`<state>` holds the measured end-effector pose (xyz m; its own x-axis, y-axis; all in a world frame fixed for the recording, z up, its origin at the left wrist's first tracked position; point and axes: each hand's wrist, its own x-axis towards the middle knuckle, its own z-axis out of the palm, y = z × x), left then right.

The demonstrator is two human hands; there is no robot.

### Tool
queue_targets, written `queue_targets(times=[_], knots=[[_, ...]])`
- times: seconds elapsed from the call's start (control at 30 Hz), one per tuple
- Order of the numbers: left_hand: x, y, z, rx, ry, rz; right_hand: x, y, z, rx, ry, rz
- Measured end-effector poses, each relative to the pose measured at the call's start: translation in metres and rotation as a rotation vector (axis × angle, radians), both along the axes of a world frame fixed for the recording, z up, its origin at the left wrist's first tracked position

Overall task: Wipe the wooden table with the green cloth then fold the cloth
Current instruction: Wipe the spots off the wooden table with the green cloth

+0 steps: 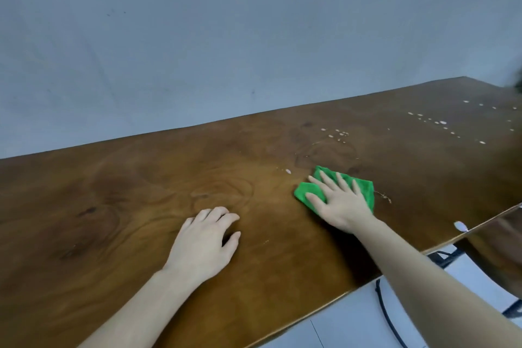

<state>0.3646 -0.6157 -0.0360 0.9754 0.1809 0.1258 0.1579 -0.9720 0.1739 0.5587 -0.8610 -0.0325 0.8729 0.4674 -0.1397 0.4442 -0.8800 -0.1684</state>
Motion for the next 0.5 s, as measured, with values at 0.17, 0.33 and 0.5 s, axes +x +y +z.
queue_targets(times=[0.17, 0.33, 0.5], knots=[[0.023, -0.002, 0.004, 0.008, -0.056, 0.159, -0.017, 0.099, -0.004, -0.007, 0.007, 0.438], [0.037, -0.009, 0.001, 0.05, -0.041, 0.273, 0.015, 0.091, -0.004, 0.012, 0.001, 0.673], [0.051, -0.023, 0.003, 0.018, 0.015, 0.293, 0.084, 0.04, -0.003, 0.013, -0.02, 0.516]])
